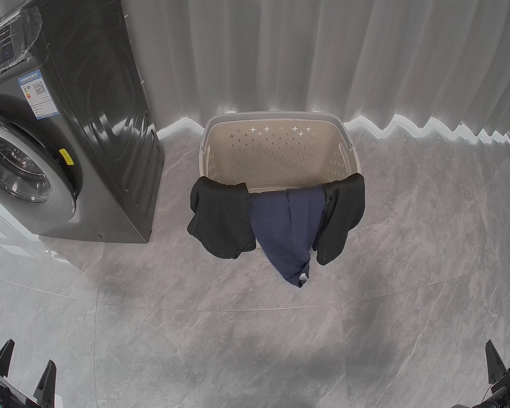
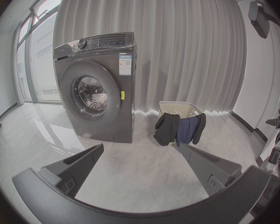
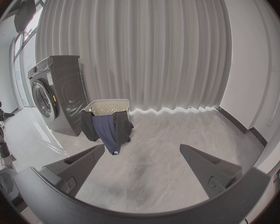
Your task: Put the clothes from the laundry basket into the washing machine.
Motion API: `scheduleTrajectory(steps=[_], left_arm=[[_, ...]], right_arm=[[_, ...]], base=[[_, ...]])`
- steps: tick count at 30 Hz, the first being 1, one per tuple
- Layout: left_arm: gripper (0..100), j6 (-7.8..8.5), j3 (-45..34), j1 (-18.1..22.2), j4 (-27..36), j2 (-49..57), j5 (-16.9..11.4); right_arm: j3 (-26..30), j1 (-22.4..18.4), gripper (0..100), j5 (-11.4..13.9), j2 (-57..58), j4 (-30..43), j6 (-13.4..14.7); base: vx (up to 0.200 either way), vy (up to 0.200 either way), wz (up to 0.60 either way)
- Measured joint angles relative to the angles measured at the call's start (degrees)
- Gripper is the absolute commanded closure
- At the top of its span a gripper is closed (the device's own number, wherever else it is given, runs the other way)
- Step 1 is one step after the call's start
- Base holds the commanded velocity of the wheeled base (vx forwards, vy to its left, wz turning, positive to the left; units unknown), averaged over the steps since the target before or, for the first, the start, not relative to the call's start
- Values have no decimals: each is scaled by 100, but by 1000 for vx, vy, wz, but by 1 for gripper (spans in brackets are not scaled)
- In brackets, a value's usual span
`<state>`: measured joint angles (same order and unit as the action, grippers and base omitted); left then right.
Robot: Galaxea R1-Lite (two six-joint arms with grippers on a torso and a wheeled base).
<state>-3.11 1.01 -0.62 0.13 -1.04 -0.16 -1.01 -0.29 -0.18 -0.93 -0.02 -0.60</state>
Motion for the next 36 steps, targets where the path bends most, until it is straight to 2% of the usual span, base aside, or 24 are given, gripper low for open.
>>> scheduleTrajectory(steps=[17,26,36], left_arm=[[0,-4,0,2,0,0,-2],[0,-4,0,5,0,0,-2],[0,-1,0,0,2,0,-2]], right_arm=[[0,2,0,2,0,0,2],[0,0,0,2,0,-2,0],[0,2,0,2,0,2,0]], base=[[200,0,0],[0,0,0],[180,0,0]])
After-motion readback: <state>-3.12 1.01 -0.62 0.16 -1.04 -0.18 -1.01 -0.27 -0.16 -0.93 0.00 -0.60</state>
